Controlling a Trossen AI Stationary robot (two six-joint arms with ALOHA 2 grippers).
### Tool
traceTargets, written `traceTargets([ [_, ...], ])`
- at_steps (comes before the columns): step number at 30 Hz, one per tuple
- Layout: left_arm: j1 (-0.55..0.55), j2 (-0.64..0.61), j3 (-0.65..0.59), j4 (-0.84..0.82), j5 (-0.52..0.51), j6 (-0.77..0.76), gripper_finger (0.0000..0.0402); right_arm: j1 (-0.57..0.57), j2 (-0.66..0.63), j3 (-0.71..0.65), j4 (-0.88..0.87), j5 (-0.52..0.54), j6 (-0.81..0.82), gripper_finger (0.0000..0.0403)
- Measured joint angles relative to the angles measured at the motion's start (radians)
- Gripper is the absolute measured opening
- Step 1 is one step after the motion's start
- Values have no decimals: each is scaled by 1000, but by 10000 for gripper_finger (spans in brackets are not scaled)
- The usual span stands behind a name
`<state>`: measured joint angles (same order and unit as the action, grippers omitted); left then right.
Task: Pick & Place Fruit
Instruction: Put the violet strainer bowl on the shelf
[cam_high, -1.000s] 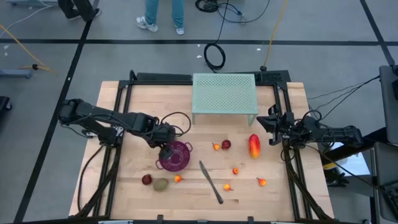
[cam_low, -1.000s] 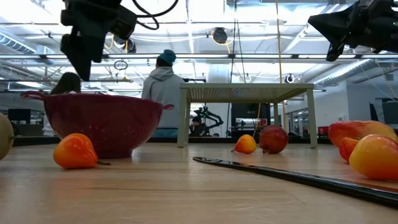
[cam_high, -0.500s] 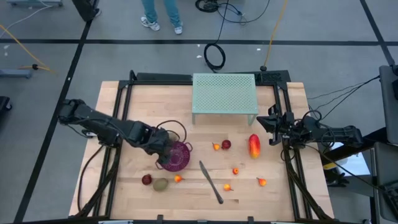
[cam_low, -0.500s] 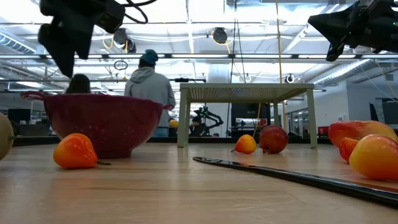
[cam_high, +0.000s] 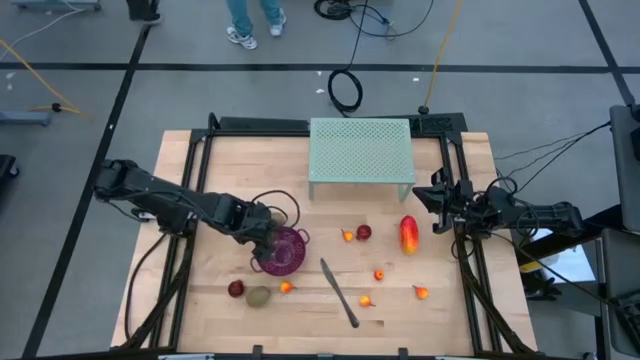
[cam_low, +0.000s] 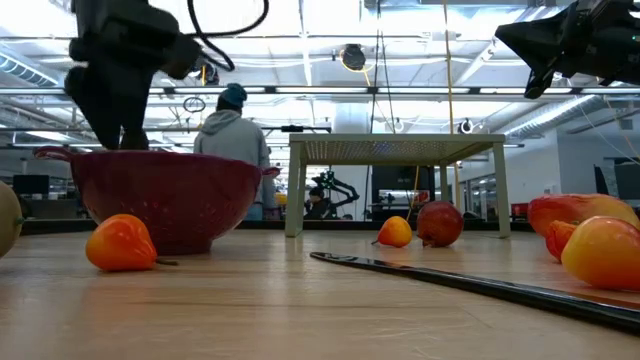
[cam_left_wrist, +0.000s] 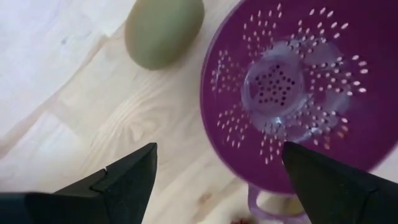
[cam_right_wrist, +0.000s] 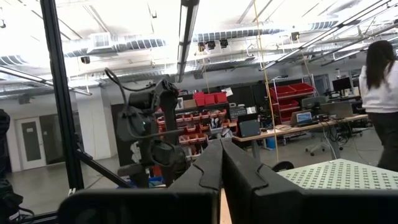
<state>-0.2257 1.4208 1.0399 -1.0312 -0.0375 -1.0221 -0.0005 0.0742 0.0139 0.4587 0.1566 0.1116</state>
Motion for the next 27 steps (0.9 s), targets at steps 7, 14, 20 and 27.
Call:
traceTargets([
  [7, 29, 0, -68, 86, -7, 20, 327, 0, 0, 0, 0, 0, 0, 0],
  [14, 54, 0, -135, 158, 10, 26, 300, 0, 0, 0, 0, 3, 0, 0],
  [20, 57, 0, -174, 256, 19, 51, 276, 0, 0, 0, 0, 4, 0, 0],
  [27, 57, 3, -180, 262, 6, 55, 269, 0, 0, 0, 0, 4, -3, 0],
])
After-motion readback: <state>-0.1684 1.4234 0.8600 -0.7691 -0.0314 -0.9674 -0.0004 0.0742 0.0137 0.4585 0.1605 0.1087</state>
